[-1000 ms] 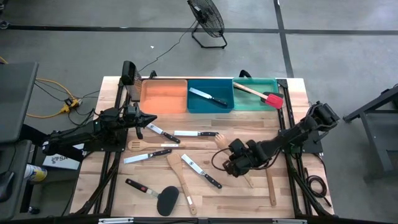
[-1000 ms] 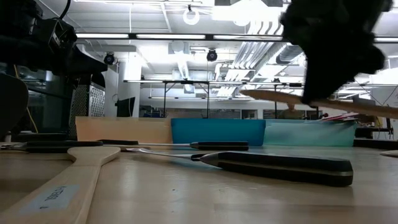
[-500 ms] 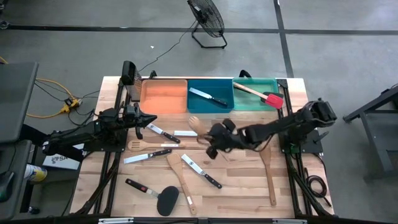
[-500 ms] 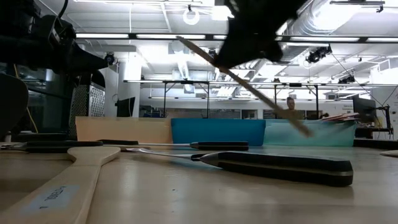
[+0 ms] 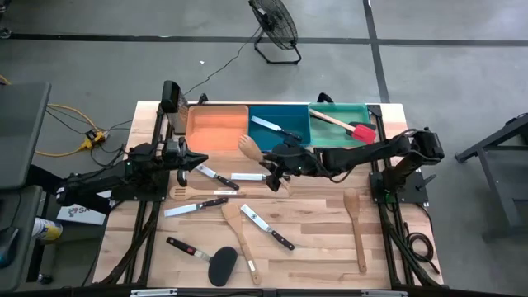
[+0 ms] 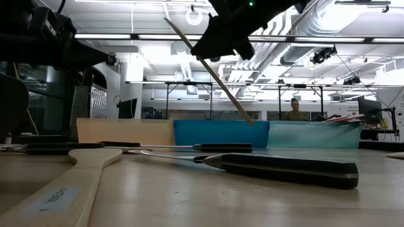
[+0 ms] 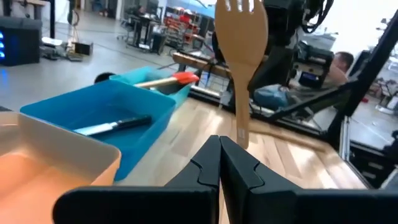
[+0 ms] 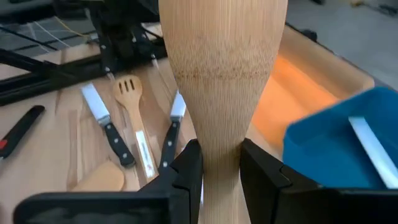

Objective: Pick & Place Kitchen Items
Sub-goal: Put the wooden serving spoon into the orange bin

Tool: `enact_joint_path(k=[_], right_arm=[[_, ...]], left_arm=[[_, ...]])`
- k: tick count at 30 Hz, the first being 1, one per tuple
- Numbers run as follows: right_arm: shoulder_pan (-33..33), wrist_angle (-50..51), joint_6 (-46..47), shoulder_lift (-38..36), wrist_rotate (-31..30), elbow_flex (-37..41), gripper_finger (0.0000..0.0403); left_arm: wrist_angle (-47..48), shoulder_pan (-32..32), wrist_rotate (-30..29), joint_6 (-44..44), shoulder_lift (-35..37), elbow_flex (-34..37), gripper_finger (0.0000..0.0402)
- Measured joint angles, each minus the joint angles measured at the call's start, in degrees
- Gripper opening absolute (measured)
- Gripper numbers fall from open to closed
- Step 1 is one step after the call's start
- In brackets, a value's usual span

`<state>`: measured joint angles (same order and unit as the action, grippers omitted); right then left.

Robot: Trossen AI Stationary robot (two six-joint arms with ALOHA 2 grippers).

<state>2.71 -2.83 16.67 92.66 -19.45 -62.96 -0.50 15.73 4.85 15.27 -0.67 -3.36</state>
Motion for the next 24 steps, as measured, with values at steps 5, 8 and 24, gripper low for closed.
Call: enact_joint_path(k=[5, 8, 24], right_arm=[[-1.8, -5.1, -5.0, 0.0, 2.5, 0.0, 0.0076], [-3.1, -9.0, -7.4, 0.4, 5.0, -0.1, 0.0076], [-10.5, -25.6, -14.0, 0.6, 20.0, -0.1, 0.0076]], left_arm=[[-1.6, 0.0, -0.7, 0.5, -0.7, 0.0, 0.0], [-3.6, 0.0, -0.7, 1.3, -2.2, 0.0, 0.0002], [-24.6, 0.0, 0.1, 1.2, -20.3, -0.1, 0.0203]])
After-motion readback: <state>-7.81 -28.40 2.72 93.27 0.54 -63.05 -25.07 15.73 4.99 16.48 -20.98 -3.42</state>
